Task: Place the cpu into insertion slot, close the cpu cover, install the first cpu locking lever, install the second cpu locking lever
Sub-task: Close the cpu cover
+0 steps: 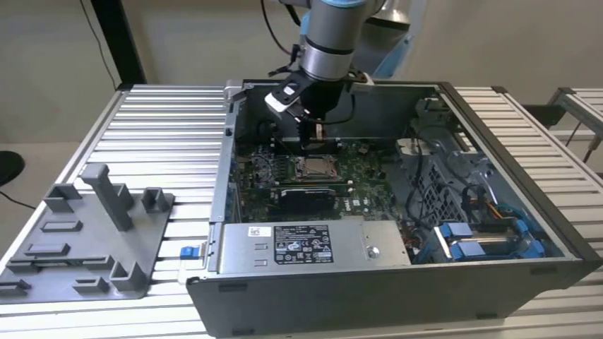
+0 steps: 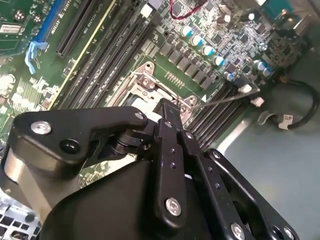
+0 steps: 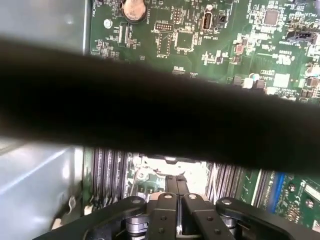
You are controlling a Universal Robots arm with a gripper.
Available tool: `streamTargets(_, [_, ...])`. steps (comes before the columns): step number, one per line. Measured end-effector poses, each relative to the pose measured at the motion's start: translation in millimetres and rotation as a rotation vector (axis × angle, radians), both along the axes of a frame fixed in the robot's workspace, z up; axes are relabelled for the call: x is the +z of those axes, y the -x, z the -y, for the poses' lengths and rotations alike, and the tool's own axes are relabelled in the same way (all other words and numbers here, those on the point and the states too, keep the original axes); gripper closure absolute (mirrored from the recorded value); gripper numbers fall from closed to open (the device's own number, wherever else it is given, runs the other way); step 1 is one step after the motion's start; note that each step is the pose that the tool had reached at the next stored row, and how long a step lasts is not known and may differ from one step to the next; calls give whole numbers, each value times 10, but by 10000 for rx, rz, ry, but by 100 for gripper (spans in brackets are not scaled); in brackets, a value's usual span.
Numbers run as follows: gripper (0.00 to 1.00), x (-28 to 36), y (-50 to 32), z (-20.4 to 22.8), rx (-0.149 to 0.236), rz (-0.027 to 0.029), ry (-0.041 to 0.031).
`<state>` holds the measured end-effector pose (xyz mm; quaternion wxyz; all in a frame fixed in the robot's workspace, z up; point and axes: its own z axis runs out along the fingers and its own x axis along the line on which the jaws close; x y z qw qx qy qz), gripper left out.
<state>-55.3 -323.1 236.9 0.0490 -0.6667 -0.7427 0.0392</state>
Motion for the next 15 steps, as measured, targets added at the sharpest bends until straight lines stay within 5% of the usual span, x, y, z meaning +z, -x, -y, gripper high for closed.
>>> streamTargets(15, [100,-275,50,0,-14,16,1])
